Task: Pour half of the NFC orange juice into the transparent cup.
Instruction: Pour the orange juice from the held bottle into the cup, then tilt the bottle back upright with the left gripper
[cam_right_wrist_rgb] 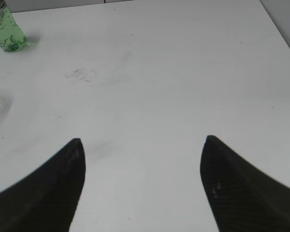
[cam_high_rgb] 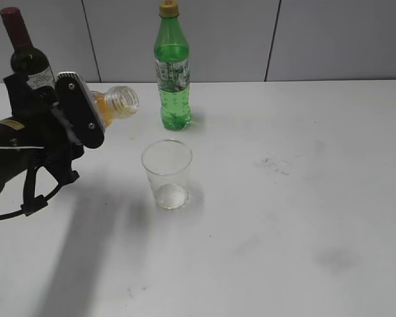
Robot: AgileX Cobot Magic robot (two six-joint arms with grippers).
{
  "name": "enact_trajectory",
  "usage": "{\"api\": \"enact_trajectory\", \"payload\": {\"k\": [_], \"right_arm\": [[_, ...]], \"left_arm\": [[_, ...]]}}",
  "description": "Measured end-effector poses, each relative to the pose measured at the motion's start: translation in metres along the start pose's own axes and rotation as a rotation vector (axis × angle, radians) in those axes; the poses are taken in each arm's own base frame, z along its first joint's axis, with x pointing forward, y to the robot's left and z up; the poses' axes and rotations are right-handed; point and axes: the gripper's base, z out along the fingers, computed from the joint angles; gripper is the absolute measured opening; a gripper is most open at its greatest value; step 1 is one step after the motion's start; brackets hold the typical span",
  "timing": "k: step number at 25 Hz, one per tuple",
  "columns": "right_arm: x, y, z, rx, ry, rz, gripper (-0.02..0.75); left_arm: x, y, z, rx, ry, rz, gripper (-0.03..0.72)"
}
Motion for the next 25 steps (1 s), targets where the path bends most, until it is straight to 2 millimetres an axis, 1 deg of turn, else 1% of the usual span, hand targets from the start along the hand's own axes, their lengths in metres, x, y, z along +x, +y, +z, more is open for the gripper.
{"api": "enact_trajectory", "payload": {"k": [4,10,13,21,25], "right_arm": [[0.0,0.0,0.0,0.0,0.0,0.0,0.57],[0.0,0.0,0.0,0.0,0.0,0.0,0.57],[0.0,0.0,0.0,0.0,0.0,0.0,0.57],[0.0,0.0,0.0,0.0,0.0,0.0,0.57],[0.0,0.0,0.0,0.0,0.0,0.0,0.57]], "left_arm": [[-0.001,0.001,0.003,-0.002,0.018,-0.001,0.47],[-0.018,0.0,0.015,0.0,0.096,0.056,0.47],[-0.023,-0.001,0.018,-0.008,0.128,0.098,0.47],[-0.02,-0.004,0.015,-0.024,0.215,0.168,0.47],[-0.019,-0.004,0.016,-0.023,0.224,0.18,0.47]]}}
